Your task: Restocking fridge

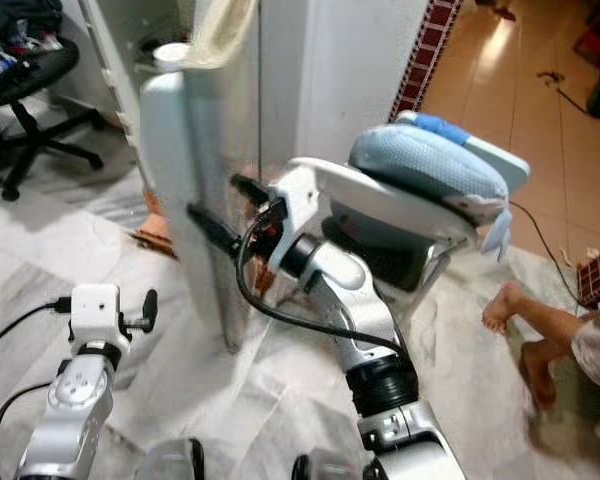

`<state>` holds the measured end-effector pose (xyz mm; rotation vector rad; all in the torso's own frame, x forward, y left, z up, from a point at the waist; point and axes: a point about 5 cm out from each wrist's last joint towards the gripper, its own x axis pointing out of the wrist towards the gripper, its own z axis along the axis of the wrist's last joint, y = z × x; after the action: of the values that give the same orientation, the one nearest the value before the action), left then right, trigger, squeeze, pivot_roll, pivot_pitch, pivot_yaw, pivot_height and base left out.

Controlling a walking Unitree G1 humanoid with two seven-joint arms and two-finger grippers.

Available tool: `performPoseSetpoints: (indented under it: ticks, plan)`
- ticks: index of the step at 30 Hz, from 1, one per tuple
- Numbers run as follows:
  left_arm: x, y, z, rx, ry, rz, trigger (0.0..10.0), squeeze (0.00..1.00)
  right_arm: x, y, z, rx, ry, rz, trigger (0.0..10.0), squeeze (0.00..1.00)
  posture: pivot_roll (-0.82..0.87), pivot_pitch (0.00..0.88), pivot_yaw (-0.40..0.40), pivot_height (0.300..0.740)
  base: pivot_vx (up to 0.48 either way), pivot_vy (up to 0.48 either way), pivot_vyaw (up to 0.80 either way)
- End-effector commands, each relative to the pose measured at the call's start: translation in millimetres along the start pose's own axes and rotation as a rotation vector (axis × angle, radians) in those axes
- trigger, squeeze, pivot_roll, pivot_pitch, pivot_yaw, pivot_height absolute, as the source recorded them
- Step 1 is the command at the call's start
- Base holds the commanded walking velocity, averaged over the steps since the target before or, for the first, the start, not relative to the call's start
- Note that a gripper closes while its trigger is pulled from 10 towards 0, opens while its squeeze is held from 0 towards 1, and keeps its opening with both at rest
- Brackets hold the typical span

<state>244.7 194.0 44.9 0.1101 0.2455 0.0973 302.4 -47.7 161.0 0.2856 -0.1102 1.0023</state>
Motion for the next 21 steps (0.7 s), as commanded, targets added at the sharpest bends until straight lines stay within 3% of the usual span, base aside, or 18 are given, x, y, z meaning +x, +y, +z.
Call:
performPoseSetpoints:
  ticks: [1,6,7,8,9,11,12,13,14,21]
  plan:
    - [0.7,1.7,1.2,0.005,0.006,-0.008,10.0,0.0,-13.8,-11.4,-0.5,0.009,0.011,-0.071,10.0,0.0,0.1,0.103,-0.065,0.74,0.0,0.0,0.0]
    - [1.1,7.0,7.6,0.001,-0.01,0.026,10.0,0.0,-48.2,-29.5,-19.0,-0.075,0.128,-0.261,10.0,0.0,0.09,0.111,-0.065,0.74,0.0,0.0,0.0]
    - [1.1,7.0,7.6,0.001,-0.01,0.026,10.0,0.0,-48.2,-29.5,-19.0,-0.075,0.128,-0.261,10.0,0.0,0.09,0.111,-0.065,0.74,0.0,0.0,0.0]
    - [0.5,7.0,9.2,-0.017,-0.017,0.033,10.0,0.0,-59.3,-35.3,-22.7,-0.158,0.15,-0.365,10.0,0.0,0.09,0.112,-0.067,0.74,0.0,0.0,0.0]
    - [0.5,7.0,9.2,-0.017,-0.017,0.033,10.0,0.0,-59.3,-35.3,-22.7,-0.158,0.15,-0.365,10.0,0.0,0.09,0.112,-0.067,0.74,0.0,0.0,0.0]
    - [-1.5,5.4,9.4,-0.022,-0.022,0.029,10.0,0.0,-74.1,-40.3,-27.0,-0.182,0.13,-0.525,10.0,0.0,0.08,0.112,-0.068,0.74,0.0,0.0,0.0]
    - [-1.5,5.4,9.4,-0.022,-0.022,0.029,10.0,0.0,-74.1,-40.3,-27.0,-0.182,0.13,-0.525,10.0,0.0,0.08,0.112,-0.068,0.74,0.0,0.0,0.0]
    - [-4.4,2.2,8.8,-0.02,-0.022,0.019,10.0,0.0,-87.5,-40.5,-30.7,-0.202,0.112,-0.648,10.0,0.0,0.08,0.113,-0.066,0.74,0.0,0.0,0.0]
    - [-5.2,1.1,9.5,-0.003,-0.023,0.016,10.0,0.0,-92.8,-39.7,-33.2,-0.201,0.108,-0.696,10.0,0.0,0.08,0.11,-0.065,0.74,0.0,0.476,0.0]
    - [-0.5,-2.4,16.3,0.0,-0.044,0.011,10.0,0.0,-104.1,-37.5,-38.9,-0.208,0.086,-0.834,10.0,0.0,0.06,0.106,-0.042,0.74,0.0,0.477,0.0]
